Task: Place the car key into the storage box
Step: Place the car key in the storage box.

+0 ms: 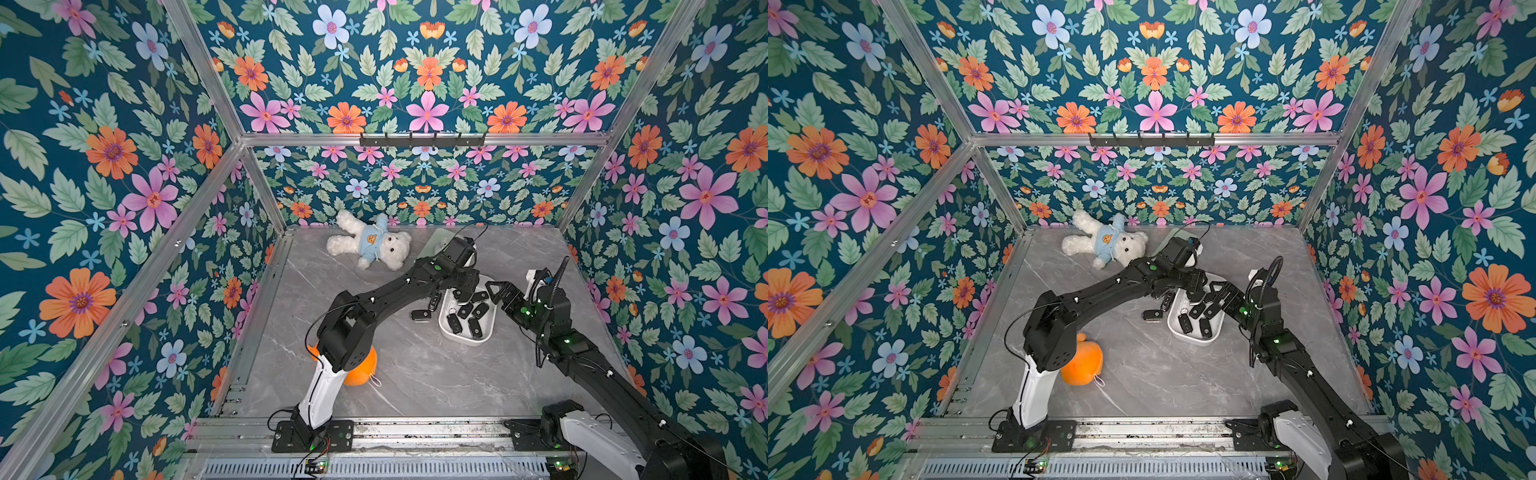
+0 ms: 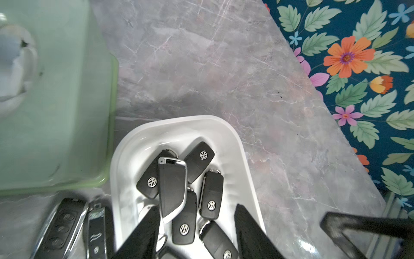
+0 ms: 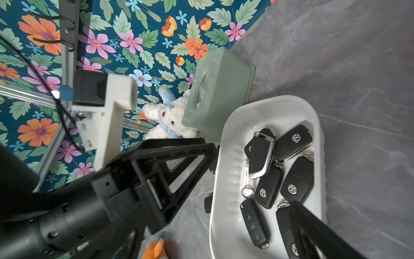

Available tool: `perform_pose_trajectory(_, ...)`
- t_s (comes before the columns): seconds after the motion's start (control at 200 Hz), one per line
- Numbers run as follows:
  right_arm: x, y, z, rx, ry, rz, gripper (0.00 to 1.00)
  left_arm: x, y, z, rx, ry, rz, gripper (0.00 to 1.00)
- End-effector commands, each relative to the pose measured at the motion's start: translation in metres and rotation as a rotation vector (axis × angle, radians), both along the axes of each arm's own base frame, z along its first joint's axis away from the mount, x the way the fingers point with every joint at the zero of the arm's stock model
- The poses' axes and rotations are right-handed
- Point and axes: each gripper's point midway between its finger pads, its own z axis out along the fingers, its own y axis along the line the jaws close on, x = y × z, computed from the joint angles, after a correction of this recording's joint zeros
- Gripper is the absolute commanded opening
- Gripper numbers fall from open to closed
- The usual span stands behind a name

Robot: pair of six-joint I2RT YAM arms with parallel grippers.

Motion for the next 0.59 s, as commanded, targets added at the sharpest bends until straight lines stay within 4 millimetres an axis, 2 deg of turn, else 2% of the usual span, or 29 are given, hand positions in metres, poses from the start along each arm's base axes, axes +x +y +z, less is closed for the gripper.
perform_pose_trajectory(0.0, 0.006, 0.018, 0.018, 0.056, -0.053, 0.087, 0.99, 0.011, 0.017, 0.024, -0.082, -0.064, 0.081, 0.58)
perform_pose_trajectory(0.175, 0.01, 0.046, 0.02, 0.112, -0.054, 0.189, 0.99, 0.007, 0.064, 0.03, -0.113, -0.091, 0.184, 0.64)
perform_pose_trajectory(0.295, 0.014, 0.072, 0.02, 0.066, -0.045, 0.25, 0.99, 0.004, 0.099, 0.026, -0.153, -0.079, 0.257, 0.74)
perform_pose_trajectory(0.425, 0.019, 0.102, 0.016, 0.009, -0.028, 0.325, 0.99, 0.003, 0.143, 0.012, -0.197, -0.041, 0.369, 0.96)
perform_pose_trajectory(0.59, 0.024, 0.126, 0.001, -0.051, 0.008, 0.383, 0.99, 0.0, 0.2, -0.002, -0.19, -0.042, 0.52, 1.0)
